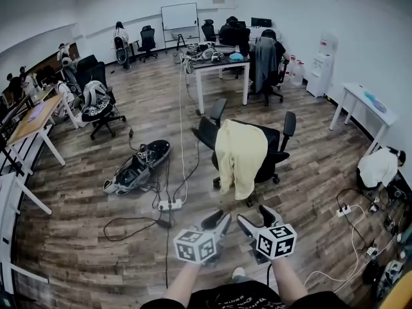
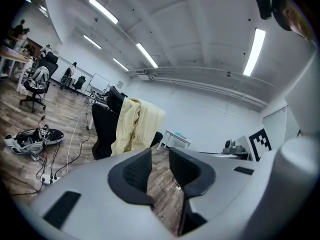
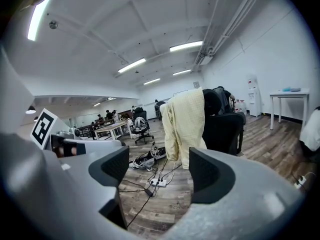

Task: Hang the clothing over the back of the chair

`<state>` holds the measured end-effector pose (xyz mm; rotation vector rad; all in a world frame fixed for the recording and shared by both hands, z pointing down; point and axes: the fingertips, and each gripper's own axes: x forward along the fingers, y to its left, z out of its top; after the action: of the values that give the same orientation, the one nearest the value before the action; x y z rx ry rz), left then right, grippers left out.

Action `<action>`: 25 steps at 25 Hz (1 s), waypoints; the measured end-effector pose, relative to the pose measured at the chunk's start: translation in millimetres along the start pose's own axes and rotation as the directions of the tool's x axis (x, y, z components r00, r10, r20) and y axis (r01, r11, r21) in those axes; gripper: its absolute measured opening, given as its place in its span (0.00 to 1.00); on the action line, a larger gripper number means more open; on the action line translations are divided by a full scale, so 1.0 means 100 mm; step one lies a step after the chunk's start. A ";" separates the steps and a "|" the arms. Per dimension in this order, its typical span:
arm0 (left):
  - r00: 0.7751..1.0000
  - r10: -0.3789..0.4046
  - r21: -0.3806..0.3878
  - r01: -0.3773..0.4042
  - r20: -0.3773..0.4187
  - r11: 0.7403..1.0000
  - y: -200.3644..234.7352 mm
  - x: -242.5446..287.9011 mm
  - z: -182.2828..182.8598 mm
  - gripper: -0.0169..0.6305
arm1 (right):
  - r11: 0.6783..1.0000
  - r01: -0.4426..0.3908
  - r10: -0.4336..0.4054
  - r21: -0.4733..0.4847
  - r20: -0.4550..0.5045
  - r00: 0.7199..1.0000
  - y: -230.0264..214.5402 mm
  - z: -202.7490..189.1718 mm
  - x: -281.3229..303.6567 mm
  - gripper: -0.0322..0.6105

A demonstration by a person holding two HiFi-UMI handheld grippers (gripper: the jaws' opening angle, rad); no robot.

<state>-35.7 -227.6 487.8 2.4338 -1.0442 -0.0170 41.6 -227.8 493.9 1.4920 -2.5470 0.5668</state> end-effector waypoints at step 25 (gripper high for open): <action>0.999 0.051 -0.014 -0.051 -0.006 0.999 0.00 -0.24 -0.34 0.04 | 0.994 0.090 -0.091 0.059 0.010 0.996 0.06 -0.31 -0.18 0.08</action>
<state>-46.1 -196.2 513.4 2.3928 -1.0998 -0.0004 43.2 -198.8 515.2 1.6261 -2.4773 0.6253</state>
